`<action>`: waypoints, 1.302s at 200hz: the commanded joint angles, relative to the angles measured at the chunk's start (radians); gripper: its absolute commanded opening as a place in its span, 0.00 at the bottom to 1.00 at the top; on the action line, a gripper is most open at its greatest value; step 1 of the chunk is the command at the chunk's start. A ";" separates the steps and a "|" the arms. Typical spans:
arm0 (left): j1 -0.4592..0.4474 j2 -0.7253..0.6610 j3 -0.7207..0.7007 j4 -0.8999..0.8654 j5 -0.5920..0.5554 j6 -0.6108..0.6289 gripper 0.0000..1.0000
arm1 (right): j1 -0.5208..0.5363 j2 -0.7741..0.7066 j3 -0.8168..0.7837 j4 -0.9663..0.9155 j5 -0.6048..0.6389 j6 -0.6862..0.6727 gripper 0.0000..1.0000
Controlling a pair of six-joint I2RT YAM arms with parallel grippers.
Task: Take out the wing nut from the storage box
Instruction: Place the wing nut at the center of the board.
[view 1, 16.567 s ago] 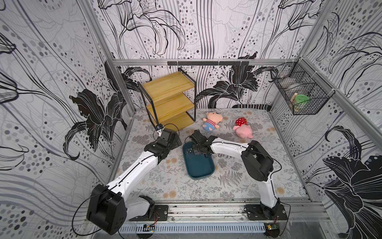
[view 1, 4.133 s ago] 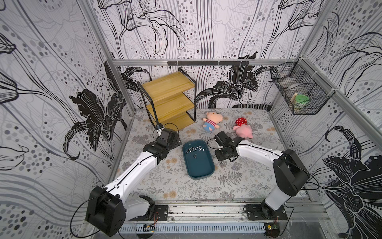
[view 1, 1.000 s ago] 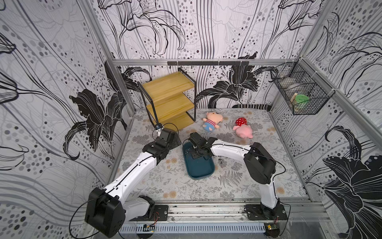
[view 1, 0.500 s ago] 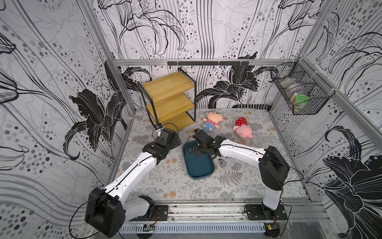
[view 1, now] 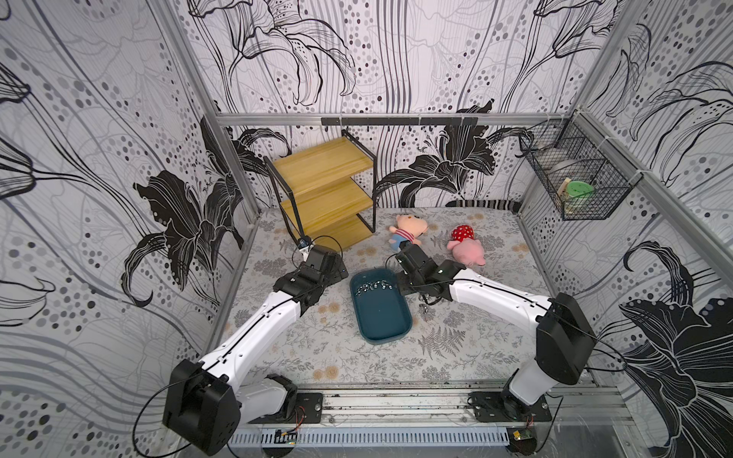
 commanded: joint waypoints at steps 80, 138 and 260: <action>-0.014 0.020 0.032 0.011 -0.009 -0.001 0.95 | -0.108 -0.188 -0.191 -0.065 0.013 0.003 0.06; -0.019 0.029 0.044 0.009 -0.012 0.001 0.95 | -0.115 -0.185 -0.269 -0.052 -0.019 0.018 0.05; -0.023 0.038 0.049 0.010 -0.012 0.002 0.95 | -0.117 -0.100 -0.352 0.031 -0.067 0.023 0.04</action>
